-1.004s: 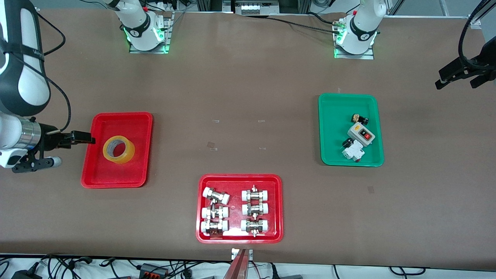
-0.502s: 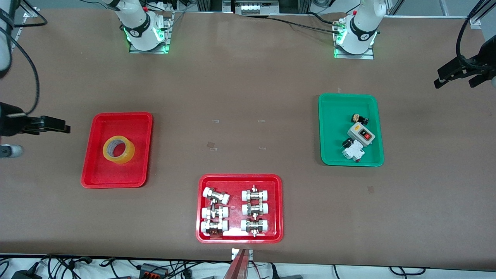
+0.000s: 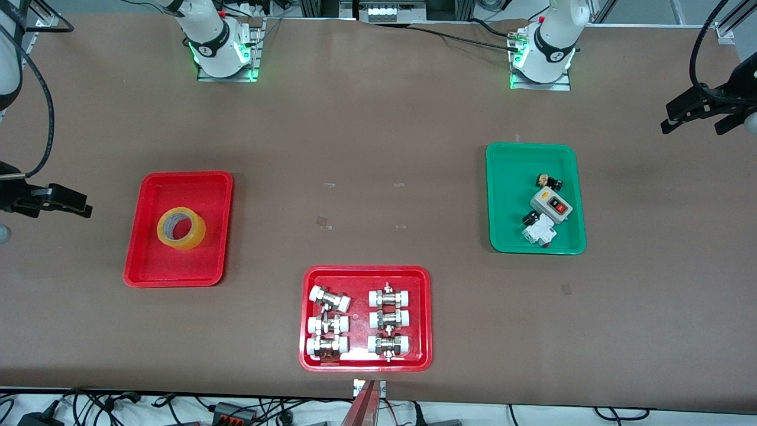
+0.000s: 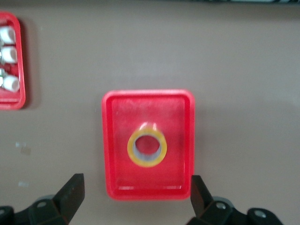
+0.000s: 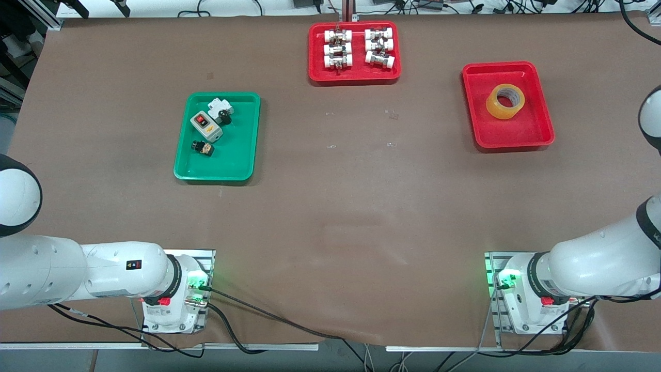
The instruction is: Left arm passes tape to right arm into tray
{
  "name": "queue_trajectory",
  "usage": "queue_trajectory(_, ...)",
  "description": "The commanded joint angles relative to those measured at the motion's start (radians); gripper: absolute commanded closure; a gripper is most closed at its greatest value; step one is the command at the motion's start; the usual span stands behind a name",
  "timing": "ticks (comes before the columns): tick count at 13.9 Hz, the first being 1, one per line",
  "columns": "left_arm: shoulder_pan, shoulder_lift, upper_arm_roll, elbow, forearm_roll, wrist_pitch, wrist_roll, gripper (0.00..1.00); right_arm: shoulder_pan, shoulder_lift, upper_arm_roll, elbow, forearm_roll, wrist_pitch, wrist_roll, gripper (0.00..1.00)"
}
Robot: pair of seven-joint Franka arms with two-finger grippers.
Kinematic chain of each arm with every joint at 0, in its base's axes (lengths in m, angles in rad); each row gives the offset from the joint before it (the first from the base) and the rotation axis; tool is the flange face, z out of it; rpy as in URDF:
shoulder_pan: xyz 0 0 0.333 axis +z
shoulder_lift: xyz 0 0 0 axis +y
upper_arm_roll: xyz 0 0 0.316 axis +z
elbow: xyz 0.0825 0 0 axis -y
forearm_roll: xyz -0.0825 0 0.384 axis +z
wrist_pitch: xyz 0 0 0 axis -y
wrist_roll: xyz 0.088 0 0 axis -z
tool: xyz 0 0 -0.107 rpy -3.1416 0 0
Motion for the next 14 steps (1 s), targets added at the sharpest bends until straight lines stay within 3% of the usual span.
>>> queue_trajectory(1,0.002,0.008,-0.005,0.017,0.003,-0.001,0.014,0.00,0.014,-0.136,-0.039,-0.167,-0.015,0.064,0.007,0.00)
queue_trajectory(6,-0.006,0.015,-0.007,0.023,0.005,0.020,0.016,0.00,0.008,-0.195,-0.041,-0.222,-0.019,0.015,0.003,0.00)
queue_trajectory(11,-0.013,0.052,-0.007,0.068,0.003,0.019,0.027,0.00,0.008,-0.380,-0.041,-0.558,-0.022,0.191,0.001,0.00)
queue_trajectory(14,-0.010,0.041,-0.008,0.051,0.006,0.013,0.030,0.00,0.008,-0.374,-0.039,-0.523,-0.019,0.129,-0.001,0.00)
